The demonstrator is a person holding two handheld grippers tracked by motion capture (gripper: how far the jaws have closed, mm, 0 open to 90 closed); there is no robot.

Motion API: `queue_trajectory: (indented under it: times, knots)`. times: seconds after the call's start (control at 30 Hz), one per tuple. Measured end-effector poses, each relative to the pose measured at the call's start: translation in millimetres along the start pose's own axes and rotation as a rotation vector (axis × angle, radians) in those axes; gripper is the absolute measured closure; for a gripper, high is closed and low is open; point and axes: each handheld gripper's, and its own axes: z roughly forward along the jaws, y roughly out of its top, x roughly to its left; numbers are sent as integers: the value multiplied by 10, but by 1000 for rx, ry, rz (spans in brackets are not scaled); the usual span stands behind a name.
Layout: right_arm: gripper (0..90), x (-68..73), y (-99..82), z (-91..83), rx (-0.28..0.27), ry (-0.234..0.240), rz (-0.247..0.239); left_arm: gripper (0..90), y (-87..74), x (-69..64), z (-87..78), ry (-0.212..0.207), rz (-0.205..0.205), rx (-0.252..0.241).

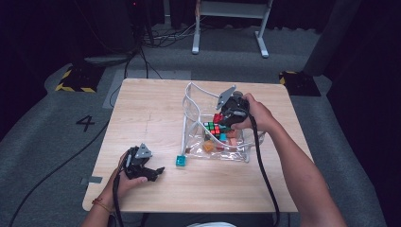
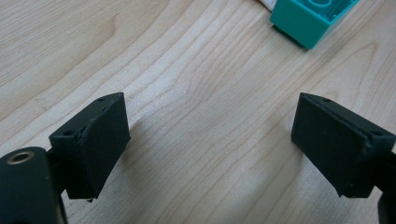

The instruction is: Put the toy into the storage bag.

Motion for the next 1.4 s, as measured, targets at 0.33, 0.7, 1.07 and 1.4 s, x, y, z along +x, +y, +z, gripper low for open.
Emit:
queue_trajectory:
  times: [0.33,0.7,1.07,1.4]
  knots:
    - [592,-19,-107,93,165,15,5,116,0,0,0,-1,0,1]
    - [592,-72,-419,-116,239,4,43,116,0,0,0,-1,0,1]
    - [591,-111,-659,-315,171,-7,97,116,0,0,0,-1,0,1]
    - [477,-48,-759,-504,-12,-9,164,116,0,0,-1,-1,1,2]
